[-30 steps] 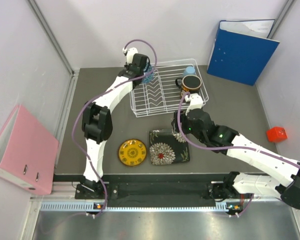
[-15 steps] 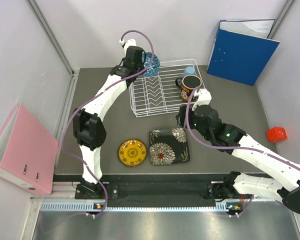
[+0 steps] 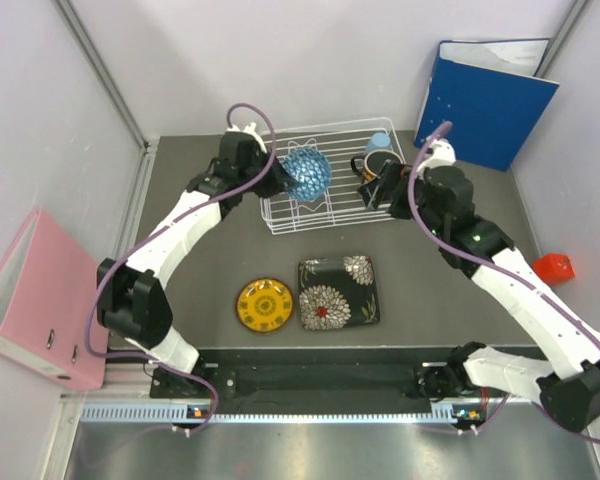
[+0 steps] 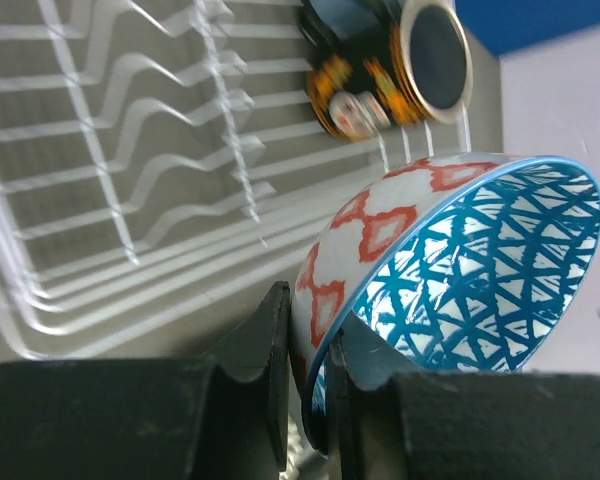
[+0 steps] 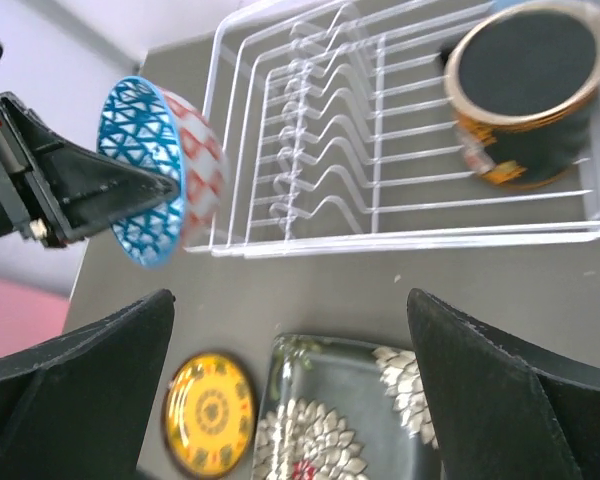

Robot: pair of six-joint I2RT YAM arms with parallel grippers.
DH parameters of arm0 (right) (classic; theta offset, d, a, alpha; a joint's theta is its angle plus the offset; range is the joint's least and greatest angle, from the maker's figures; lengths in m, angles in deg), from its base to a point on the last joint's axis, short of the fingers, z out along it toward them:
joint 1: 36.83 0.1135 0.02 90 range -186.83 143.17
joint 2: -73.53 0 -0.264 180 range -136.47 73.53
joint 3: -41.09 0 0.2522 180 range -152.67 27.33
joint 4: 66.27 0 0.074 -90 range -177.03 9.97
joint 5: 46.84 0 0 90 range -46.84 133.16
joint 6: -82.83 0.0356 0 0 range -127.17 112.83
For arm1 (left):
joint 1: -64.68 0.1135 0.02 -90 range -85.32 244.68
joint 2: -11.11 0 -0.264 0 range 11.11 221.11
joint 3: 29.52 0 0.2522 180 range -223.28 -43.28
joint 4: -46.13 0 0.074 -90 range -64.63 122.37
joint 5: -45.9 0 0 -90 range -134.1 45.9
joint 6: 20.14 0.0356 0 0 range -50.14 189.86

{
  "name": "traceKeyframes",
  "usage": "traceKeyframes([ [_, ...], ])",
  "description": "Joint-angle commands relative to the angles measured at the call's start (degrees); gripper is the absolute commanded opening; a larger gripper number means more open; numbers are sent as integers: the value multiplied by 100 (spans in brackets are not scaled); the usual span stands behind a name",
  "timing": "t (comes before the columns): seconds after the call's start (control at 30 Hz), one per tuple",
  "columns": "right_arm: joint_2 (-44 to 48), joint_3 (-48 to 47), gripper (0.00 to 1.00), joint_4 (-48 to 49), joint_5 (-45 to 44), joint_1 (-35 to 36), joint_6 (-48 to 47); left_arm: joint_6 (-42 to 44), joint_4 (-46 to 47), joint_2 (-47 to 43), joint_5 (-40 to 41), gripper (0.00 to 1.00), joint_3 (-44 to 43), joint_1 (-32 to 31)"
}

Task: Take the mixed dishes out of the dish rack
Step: Place the bowl at the center of the board.

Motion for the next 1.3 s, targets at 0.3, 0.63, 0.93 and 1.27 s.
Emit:
traceKeyframes([
  [0.3,-932,-826,98,200,463,468,101,81,406,-706,-287,0,386,-632],
  [0.63,-1731,-1405,93,-344,130,704,-434,248,20,-592,275,0,264,-1159],
  [0.93,-2154,-1485,26,-731,-424,740,-567,353,-165,-697,495,0,228,-1335],
  [1.27,-1646,-1046,0,-864,-495,740,-593,686,-403,-943,1048,23,202,-1327],
])
